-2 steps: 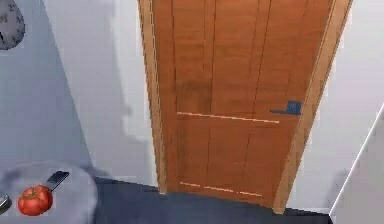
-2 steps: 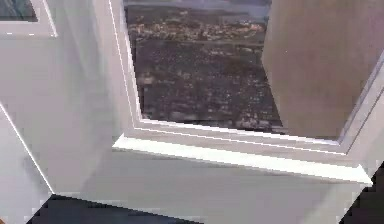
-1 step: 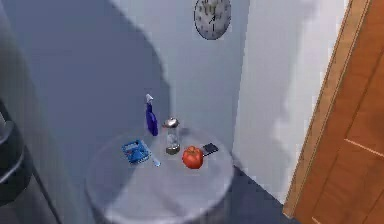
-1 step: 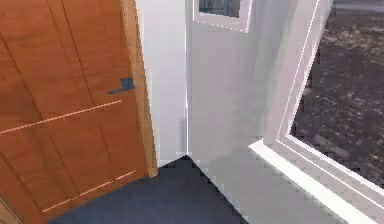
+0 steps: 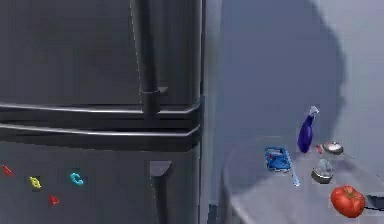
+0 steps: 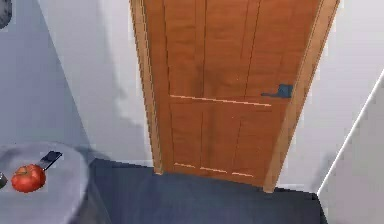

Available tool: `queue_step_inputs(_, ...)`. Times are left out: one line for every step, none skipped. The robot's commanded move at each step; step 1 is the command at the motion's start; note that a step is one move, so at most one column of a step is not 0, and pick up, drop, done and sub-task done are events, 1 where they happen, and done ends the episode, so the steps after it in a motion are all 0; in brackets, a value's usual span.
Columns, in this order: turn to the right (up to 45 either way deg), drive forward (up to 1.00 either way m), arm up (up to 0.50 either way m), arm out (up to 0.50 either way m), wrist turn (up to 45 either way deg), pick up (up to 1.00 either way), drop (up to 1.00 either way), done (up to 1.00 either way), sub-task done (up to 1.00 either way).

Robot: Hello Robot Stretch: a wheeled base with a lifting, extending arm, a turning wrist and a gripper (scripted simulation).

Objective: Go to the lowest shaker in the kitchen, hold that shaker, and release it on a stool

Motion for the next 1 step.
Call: queue_step_inputs(-45.0, 0.0, 0.0, 0.0, 0.0, 0.0, 0.0, 0.0, 0.0)
